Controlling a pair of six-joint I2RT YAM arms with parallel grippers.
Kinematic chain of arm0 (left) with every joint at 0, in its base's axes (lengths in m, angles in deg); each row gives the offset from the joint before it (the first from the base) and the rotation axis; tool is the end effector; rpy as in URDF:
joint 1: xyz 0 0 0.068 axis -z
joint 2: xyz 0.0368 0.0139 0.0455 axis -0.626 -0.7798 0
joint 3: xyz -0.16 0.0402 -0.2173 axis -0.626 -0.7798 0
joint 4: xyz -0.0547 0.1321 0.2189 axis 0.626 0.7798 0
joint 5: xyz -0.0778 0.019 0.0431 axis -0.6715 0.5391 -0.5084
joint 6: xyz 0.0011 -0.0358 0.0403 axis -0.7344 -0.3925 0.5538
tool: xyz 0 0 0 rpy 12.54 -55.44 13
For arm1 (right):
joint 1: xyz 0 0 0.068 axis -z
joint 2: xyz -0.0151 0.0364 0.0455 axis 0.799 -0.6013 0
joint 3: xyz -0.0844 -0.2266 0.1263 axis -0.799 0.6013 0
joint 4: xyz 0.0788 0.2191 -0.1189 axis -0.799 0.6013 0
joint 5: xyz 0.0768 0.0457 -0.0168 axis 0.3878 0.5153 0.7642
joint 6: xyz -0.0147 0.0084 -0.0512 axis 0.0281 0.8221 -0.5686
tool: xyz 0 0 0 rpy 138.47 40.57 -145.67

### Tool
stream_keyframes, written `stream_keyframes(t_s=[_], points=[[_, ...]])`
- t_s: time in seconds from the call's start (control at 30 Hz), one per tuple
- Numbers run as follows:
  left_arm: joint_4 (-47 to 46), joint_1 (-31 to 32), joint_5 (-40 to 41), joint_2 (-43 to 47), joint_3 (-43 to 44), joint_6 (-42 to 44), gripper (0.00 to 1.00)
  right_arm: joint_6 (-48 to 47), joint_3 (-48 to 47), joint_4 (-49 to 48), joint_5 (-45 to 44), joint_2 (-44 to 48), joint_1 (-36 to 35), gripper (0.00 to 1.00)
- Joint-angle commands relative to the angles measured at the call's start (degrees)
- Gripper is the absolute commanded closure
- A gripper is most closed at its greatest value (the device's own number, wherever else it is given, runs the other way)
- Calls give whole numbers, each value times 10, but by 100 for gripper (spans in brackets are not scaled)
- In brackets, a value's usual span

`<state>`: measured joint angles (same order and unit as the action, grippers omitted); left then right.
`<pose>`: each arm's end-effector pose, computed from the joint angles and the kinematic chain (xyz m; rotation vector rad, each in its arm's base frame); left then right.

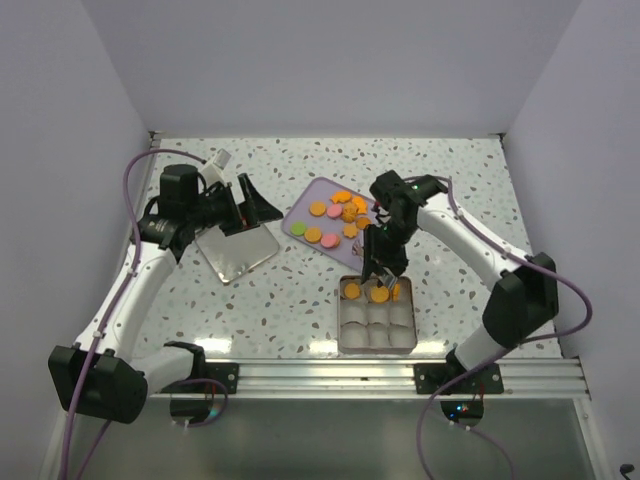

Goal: Pack the cookies

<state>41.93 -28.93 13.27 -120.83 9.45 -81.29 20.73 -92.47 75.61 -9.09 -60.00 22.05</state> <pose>0.2388 -0.0630 0.3351 -0.1385 2.2368 -1.1525 0.2319 0.1529 0.2896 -0.1223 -3.0062 -0.5175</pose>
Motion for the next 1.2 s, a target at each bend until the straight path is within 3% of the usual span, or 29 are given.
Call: stream_keyframes(t_s=[0.0, 0.33, 0.5, 1.17], points=[[-28, 2, -14, 5, 24, -6, 0, -41, -63, -16, 12, -56, 2, 56], [-29, 0, -13, 11, 25, -6, 0, -82, -200, 39, -35, -195, 2, 56], [-26, 0, -12, 13, 25, -4, 0, -93, -252, 85, -78, -219, 3, 55], [-50, -3, -21, 9, 14, -12, 0, -115, -235, 102, -117, -240, 2, 49]])
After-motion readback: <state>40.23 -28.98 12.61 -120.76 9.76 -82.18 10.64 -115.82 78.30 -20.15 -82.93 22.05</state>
